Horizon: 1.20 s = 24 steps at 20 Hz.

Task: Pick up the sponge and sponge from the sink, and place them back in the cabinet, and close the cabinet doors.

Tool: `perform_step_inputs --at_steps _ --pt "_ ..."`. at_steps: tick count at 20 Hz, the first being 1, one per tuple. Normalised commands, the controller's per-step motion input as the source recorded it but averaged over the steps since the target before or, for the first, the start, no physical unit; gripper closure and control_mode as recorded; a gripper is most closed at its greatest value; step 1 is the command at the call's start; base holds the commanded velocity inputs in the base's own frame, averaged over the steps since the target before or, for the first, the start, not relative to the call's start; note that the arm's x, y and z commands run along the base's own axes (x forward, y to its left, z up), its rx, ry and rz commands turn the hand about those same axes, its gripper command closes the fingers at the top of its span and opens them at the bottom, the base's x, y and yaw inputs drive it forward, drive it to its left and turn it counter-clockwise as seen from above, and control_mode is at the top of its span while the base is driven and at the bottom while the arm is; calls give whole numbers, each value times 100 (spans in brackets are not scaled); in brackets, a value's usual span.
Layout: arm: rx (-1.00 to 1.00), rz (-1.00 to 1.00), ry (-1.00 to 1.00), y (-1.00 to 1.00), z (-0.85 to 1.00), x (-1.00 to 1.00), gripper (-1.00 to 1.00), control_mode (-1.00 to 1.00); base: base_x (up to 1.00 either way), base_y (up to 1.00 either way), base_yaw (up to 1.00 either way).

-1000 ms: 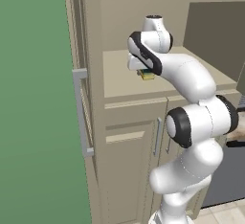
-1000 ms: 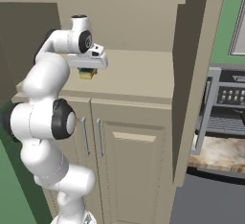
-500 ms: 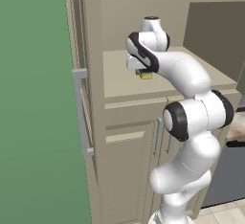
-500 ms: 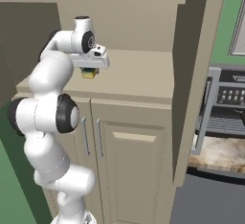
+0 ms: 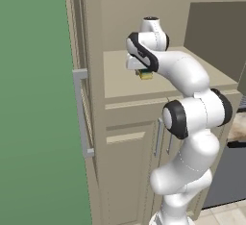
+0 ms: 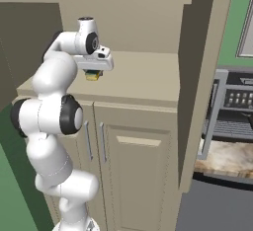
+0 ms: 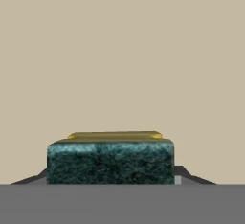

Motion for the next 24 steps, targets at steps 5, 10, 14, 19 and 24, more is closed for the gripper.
perform_step_inputs --at_steps 5,10,14,19,24 --pt "0 0 0 0 -14 9 100 -100 0 0 0" --pt "0 0 0 0 -1 0 100 -100 0 0 0" --pt "0 0 0 0 0 0 -100 -100 0 0 0" --pt "0 0 0 0 0 0 -100 -100 0 0 0" --pt "0 0 0 0 0 0 -100 -100 0 0 0"
